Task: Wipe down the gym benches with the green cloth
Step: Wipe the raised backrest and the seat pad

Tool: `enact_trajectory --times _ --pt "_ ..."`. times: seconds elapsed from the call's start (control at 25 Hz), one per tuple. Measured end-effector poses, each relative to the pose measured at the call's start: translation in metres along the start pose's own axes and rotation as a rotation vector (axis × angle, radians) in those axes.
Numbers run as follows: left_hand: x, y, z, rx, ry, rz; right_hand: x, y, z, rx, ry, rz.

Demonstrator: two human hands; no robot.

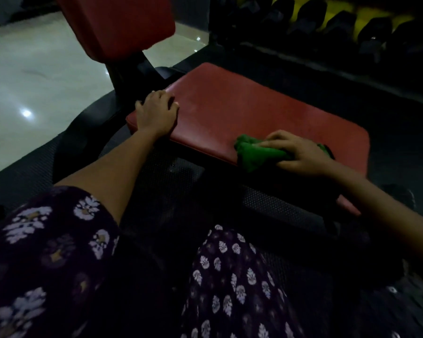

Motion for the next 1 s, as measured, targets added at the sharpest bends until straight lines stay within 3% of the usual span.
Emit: enact_trajectory --times 0.16,0.24,0.36,0.44,0.6,0.68,0.84,1.0 --pt "-0.020 -0.004 0.001 0.227 0.132 -0.097 0.019 0.033 0.019 -0.134 -0.058 0.216" --pt "-0.048 -0.009 0.003 0.263 0.101 -0.111 0.018 0.016 0.022 -0.153 -0.101 0.155" --pt "-0.100 -0.019 0.014 0.209 -0.079 0.046 -0.007 -0.047 0.010 -0.051 -0.047 0.005" --pt "-0.116 -0.027 0.021 0.259 -0.059 0.112 -0.031 -0.079 -0.007 -0.008 0.054 -0.014" --pt "-0.111 -0.034 0.023 0.275 0.088 0.146 -0.061 -0.057 -0.014 -0.107 0.171 0.330" --pt "-0.110 -0.036 0.023 0.276 0.093 0.141 -0.040 -0.045 -0.007 -0.197 0.017 0.431" --pt "-0.121 -0.031 0.027 0.353 0.078 0.116 -0.042 -0.096 -0.001 -0.150 -0.033 0.149" --pt "-0.129 -0.029 0.033 0.284 0.103 0.100 -0.098 -0.083 -0.027 -0.257 0.048 0.502"
Point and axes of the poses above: each hand's wrist, its own y-axis towards the middle knuckle, its own z-axis out of the palm, x = y × z, the point moved 2 cm from there along y, towards the middle knuckle, and after that the axes turned 10 degrees about z, right-handed, at the moved point
